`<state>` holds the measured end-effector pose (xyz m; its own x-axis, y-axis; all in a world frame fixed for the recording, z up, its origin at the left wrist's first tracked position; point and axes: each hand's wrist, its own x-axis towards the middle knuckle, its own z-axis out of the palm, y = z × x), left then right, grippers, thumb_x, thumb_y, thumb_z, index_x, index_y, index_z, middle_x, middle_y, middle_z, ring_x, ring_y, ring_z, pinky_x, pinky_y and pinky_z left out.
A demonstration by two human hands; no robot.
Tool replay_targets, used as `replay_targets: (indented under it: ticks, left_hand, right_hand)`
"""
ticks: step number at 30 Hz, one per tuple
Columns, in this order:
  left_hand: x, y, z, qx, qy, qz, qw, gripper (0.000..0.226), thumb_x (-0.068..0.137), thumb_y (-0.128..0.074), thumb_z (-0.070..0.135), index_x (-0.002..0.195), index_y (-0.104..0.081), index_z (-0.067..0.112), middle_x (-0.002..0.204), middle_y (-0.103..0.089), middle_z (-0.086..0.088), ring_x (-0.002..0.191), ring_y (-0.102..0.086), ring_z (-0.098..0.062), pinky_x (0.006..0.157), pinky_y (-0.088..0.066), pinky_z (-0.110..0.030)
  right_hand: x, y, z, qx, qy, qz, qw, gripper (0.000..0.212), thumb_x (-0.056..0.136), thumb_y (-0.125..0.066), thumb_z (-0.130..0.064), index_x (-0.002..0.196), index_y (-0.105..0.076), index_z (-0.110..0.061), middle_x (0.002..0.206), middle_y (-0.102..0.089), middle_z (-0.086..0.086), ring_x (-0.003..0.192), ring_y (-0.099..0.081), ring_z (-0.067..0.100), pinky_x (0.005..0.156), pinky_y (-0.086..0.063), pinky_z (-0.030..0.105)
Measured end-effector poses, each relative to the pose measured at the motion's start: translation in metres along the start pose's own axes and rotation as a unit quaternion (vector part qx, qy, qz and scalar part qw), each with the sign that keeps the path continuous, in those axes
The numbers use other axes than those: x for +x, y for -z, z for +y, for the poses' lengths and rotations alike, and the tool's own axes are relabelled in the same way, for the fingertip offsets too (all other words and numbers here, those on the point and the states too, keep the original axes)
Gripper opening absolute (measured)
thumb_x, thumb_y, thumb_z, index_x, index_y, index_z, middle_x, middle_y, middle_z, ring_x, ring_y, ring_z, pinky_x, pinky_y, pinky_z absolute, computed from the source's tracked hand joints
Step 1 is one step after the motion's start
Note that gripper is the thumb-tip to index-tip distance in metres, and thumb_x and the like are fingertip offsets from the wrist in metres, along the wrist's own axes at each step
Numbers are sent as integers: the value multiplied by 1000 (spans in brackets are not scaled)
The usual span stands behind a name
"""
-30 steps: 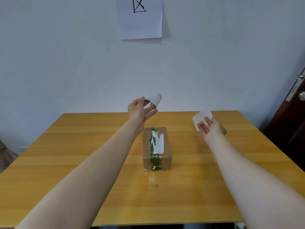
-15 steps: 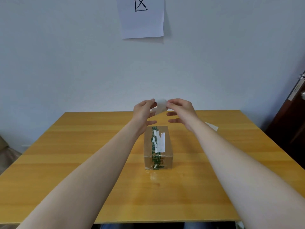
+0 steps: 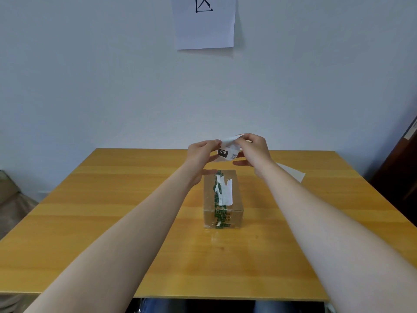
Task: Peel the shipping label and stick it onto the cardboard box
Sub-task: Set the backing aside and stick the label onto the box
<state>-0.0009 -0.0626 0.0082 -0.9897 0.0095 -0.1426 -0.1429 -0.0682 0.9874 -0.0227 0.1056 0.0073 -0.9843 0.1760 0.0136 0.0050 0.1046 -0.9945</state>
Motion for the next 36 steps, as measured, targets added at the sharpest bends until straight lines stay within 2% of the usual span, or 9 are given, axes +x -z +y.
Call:
replay_targets:
  ticks: [5,8,11,15,19,22,26,32,36]
  left_hand:
    - [-2,5,-19,54,-6,22,998,15,95,-75,23,110,-76,22,116,-79,-3,95,-76,-16,71,-64,-34]
    - [-3,9,-26,133,-48,-2,990,20,96,-65,10,110,-77,18,110,-76,-1,87,-67,-15,74,-59,-33]
    - [-5,13,-30,229,-92,-29,969,29,94,-55,2,105,-76,19,91,-70,4,79,-60,-11,71,-52,-26]
    - [-3,18,-42,274,-122,-42,953,20,92,-67,10,107,-76,20,93,-73,1,78,-61,-9,68,-48,-19]
    - [0,25,-53,280,-152,-44,947,7,92,-76,19,99,-77,21,92,-76,4,84,-65,-6,68,-48,-10]
    - [0,31,-60,278,-173,-54,943,5,92,-78,23,97,-78,22,92,-77,7,89,-67,-5,76,-49,-14]
    - [0,31,-71,266,-193,-37,944,5,93,-77,31,96,-74,31,103,-74,4,101,-65,-11,72,-43,-9]
    - [11,24,-79,249,-215,-12,944,8,97,-74,33,93,-71,26,109,-70,-3,103,-62,-15,77,-41,-20]
    - [22,21,-88,262,-232,0,937,6,96,-72,32,101,-72,28,110,-67,2,113,-60,-22,88,-51,-35]
  right_hand:
    - [1,2,12,31,-42,-11,999,18,99,-66,-26,105,-76,-13,106,-77,13,91,-79,34,61,-66,39]
    - [2,2,19,27,-59,-13,998,18,102,-63,-26,105,-76,-15,100,-77,7,79,-78,27,66,-68,41]
    - [5,2,28,28,-66,-13,997,17,102,-61,-21,109,-76,-18,105,-78,6,82,-79,28,70,-68,44]
    - [7,1,38,43,-76,-7,996,26,100,-59,-11,117,-74,-22,109,-75,6,80,-78,29,76,-68,49]
    - [9,2,46,51,-91,-9,995,16,99,-66,-15,114,-73,-14,111,-73,10,75,-79,29,59,-65,37]
    - [11,2,53,48,-100,-12,994,16,101,-67,-22,115,-71,-17,111,-73,9,82,-81,32,58,-64,35]
    - [13,-4,63,7,-88,4,996,13,98,-70,-30,110,-72,-24,108,-76,4,74,-80,20,51,-55,27]
    - [16,-11,76,-19,-43,17,999,25,93,-75,-35,114,-79,-21,107,-75,-4,94,-70,14,64,-46,24]
    - [20,-13,83,-14,-45,10,999,14,96,-73,-31,105,-77,-20,95,-70,-12,86,-61,2,66,-43,22]
